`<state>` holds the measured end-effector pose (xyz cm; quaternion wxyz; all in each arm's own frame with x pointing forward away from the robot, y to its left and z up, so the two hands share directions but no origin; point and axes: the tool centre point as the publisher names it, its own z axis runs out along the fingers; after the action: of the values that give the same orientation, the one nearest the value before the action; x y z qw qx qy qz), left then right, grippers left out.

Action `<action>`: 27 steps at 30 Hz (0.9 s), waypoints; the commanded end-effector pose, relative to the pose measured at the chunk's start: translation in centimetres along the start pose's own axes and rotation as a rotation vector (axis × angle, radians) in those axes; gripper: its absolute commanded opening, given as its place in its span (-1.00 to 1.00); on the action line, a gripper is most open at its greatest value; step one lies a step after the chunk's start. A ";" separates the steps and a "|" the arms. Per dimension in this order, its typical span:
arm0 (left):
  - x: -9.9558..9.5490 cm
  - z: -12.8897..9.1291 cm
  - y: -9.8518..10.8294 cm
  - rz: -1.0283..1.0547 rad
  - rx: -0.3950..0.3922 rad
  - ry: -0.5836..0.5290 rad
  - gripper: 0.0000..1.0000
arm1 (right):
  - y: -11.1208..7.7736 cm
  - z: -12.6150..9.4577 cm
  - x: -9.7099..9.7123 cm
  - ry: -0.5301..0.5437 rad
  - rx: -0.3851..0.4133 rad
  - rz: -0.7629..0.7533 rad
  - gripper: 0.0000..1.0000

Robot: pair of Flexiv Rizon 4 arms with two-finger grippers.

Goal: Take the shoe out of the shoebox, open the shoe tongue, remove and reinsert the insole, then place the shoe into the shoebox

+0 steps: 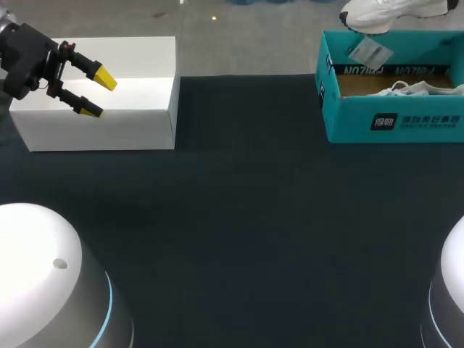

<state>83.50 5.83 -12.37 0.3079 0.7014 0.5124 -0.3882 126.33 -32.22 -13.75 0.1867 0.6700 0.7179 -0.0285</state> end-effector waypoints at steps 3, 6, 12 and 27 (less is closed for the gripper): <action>0.0 -0.1 0.0 0.001 0.002 0.002 1.00 | 1.3 0.1 -0.6 0.050 0.290 0.536 -1.00; 0.0 -0.1 0.0 0.001 0.002 0.002 1.00 | 0.2 0.9 0.0 0.046 0.298 0.511 -1.00; 0.0 -0.1 0.0 0.001 0.002 0.002 1.00 | -1.9 1.8 0.1 0.036 0.324 0.471 -1.00; 0.0 -0.1 0.0 0.001 0.002 0.002 1.00 | -7.7 3.4 0.1 0.043 0.415 0.328 -1.00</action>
<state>83.50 5.82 -12.37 0.3079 0.7014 0.5124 -0.3882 119.10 -33.68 -18.05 0.1045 0.7951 0.5924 -0.0775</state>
